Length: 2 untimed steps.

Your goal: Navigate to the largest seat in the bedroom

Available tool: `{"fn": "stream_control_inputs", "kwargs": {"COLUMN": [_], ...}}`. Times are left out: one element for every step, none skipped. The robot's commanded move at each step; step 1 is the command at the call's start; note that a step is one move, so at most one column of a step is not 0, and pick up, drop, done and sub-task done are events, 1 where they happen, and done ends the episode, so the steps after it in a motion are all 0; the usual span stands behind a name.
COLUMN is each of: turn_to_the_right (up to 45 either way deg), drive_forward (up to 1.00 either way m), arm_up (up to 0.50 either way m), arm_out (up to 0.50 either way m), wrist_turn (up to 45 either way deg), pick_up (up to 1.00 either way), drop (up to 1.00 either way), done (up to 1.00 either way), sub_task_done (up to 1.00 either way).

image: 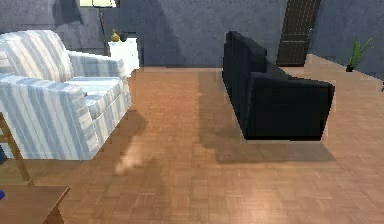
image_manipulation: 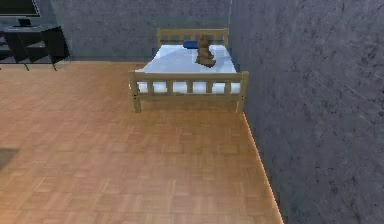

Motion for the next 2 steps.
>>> {"fn": "stream_control_inputs", "kwargs": {"turn_to_the_right": [0.0,3.0], "drive_forward": [1.0,0.0], "arm_up": [0.0,0.0], "arm_out": [0.0,0.0], "wrist_turn": [0.0,0.0], "pick_up": [0.0,0.0], "drop": [0.0,0.0], "done": [0.0,0.0], "sub_task_done": [0.0,0.0]}}
